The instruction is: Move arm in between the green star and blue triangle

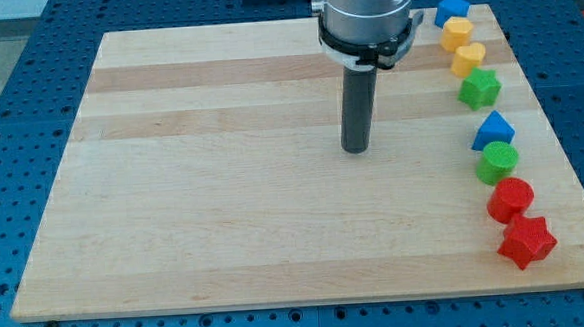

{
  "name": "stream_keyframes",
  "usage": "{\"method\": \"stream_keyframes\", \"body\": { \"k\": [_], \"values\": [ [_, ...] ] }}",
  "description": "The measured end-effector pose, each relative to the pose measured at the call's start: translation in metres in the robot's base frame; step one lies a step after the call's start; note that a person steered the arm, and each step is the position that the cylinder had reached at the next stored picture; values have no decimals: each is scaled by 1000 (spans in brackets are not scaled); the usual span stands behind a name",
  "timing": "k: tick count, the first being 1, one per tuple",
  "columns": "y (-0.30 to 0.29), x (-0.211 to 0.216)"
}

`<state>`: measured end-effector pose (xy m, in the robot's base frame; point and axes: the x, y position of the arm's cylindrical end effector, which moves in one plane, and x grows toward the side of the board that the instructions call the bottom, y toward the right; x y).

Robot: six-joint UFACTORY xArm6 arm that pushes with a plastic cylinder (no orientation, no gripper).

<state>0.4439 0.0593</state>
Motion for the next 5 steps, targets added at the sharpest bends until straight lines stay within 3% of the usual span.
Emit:
{"method": "stream_keyframes", "body": {
  "k": [3,5],
  "values": [
    [17,-23],
    [-21,-105]
  ]
}}
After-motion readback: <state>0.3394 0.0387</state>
